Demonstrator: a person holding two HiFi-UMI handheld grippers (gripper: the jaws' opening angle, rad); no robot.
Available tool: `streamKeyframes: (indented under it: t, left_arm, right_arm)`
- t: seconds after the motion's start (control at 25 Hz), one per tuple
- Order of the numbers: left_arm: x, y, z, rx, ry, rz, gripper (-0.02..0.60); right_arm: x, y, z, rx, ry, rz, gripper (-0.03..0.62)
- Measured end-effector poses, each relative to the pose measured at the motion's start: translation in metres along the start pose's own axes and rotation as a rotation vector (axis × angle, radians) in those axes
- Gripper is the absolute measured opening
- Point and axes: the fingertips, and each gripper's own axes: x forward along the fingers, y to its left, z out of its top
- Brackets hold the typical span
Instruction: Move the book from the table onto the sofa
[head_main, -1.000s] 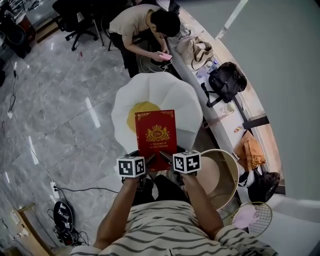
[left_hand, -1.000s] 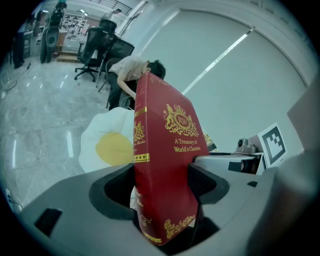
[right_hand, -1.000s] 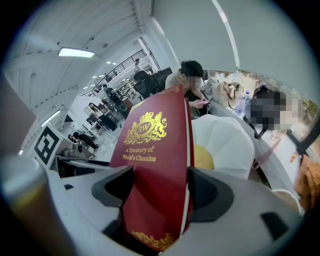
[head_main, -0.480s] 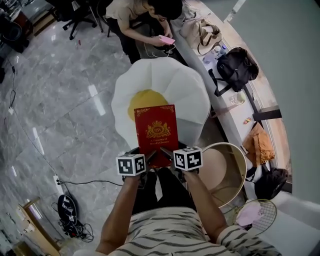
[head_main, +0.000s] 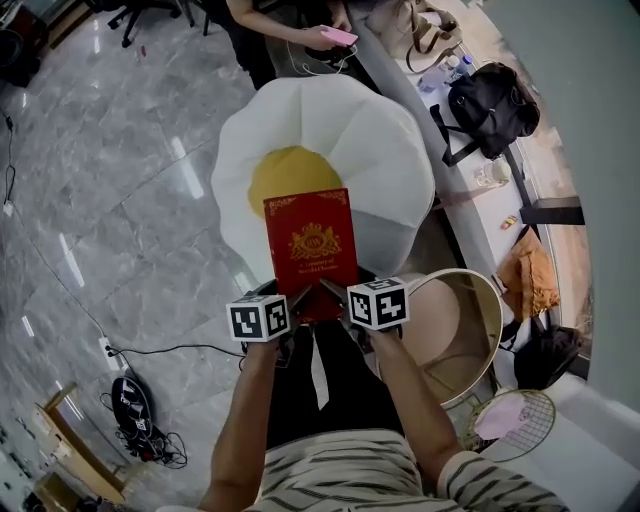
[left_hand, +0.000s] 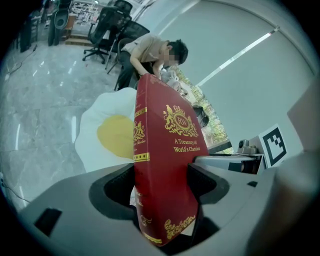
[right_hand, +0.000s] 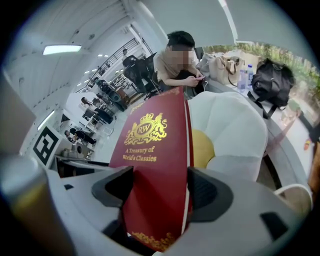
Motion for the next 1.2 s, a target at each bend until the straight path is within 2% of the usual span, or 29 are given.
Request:
streamKeyframes:
  t: [0.28, 0.8, 1.0, 1.2]
  left_arm:
    - [0.038, 0.025, -0.021, -0.076, 0.018, -0.014, 0.334]
    - [0.094, 0.069, -0.031, -0.087, 0.031, 0.024, 0.334]
    - [0.119, 0.08, -0.037, -0.1, 0.05, 0.013, 0.334]
    - [0.135, 0.095, -0.038, -0.098, 0.063, 0.049, 0.334]
  right_arm:
    - [0.034, -0.026, -0.021, -0.002, 0.053, -0.024, 0.354]
    - [0.092, -0.065, -0.039, 0.016, 0.093, -0.041, 0.353]
    - [0.113, -0.081, -0.046, 0.037, 0.103, -0.043, 0.351]
    - [0.134, -0.094, -0.052, 0.059, 0.113, -0.034, 0.35]
